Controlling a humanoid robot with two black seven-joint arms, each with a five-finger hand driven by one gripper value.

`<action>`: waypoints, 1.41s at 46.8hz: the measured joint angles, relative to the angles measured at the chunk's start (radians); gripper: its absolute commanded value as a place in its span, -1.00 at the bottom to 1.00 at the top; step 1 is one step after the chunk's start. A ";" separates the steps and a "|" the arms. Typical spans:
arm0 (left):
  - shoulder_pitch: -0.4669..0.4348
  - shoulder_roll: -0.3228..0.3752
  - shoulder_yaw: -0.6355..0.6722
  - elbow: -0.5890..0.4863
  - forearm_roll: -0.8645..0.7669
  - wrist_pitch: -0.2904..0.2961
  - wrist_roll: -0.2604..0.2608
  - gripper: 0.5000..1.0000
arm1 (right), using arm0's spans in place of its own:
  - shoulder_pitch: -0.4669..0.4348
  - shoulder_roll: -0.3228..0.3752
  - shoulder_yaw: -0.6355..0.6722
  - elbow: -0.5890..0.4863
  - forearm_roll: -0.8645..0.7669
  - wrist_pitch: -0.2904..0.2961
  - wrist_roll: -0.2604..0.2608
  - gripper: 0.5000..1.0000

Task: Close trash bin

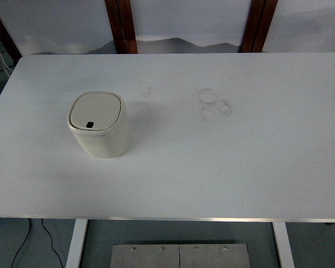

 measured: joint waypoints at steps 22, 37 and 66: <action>0.142 -0.154 -0.013 0.147 -0.078 -0.090 -0.098 1.00 | 0.000 0.000 0.000 0.000 0.000 0.000 0.000 0.98; 0.177 -0.197 -0.024 0.170 -0.080 -0.087 -0.102 1.00 | 0.000 0.000 0.000 0.000 -0.001 0.000 0.000 0.98; 0.202 -0.218 -0.077 0.172 -0.074 -0.087 -0.103 1.00 | 0.007 0.000 0.005 0.000 0.003 0.000 0.000 0.98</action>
